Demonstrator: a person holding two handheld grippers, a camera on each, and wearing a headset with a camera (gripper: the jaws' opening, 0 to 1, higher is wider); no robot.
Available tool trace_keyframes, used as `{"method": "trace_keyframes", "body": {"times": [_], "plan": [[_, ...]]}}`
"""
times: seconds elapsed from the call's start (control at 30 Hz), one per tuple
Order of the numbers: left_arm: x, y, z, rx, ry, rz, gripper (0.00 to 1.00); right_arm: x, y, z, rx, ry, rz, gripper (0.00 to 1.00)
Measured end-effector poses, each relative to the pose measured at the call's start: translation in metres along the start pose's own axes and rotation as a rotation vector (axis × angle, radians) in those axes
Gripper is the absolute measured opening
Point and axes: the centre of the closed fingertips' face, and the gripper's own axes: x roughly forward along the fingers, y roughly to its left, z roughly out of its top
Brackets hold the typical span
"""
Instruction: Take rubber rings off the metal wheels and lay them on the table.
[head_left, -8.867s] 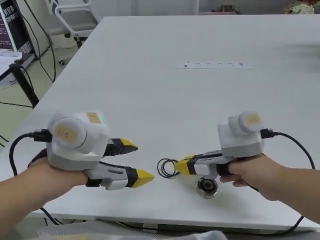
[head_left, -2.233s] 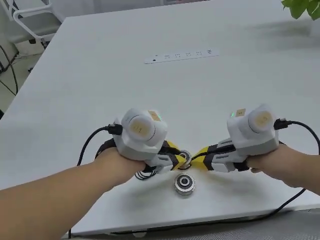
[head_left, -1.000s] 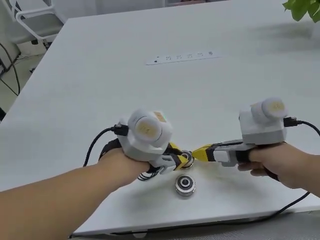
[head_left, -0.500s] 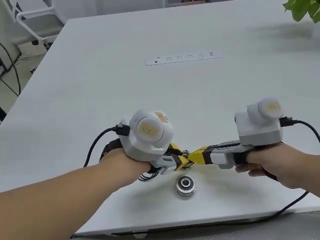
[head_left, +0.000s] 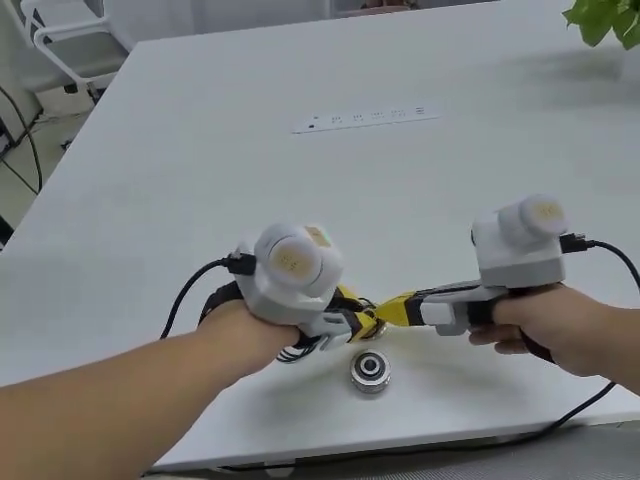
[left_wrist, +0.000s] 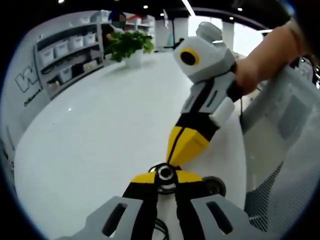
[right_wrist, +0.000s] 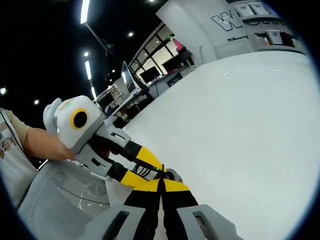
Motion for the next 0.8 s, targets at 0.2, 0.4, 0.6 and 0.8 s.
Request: {"method": "trace_keyframes", "body": {"times": [0.2,0.4,0.6,0.8], "plan": [[0.000,-0.001,0.001,0.007,0.002,0.006,0.14,-0.001,-0.001,0.001,-0.018,0.008,-0.010,0.00],[-0.006,-0.003,0.002,-0.021,-0.010,-0.003,0.17,-0.003,-0.001,0.003,-0.027,0.008,-0.012,0.00],[-0.018,-0.007,0.012,-0.041,-0.050,-0.015,0.19,-0.005,0.001,0.005,-0.041,0.009,-0.009,0.00],[-0.039,-0.008,0.018,-0.031,-0.090,-0.010,0.22,-0.009,0.002,0.013,-0.039,-0.009,-0.008,0.00]]}}
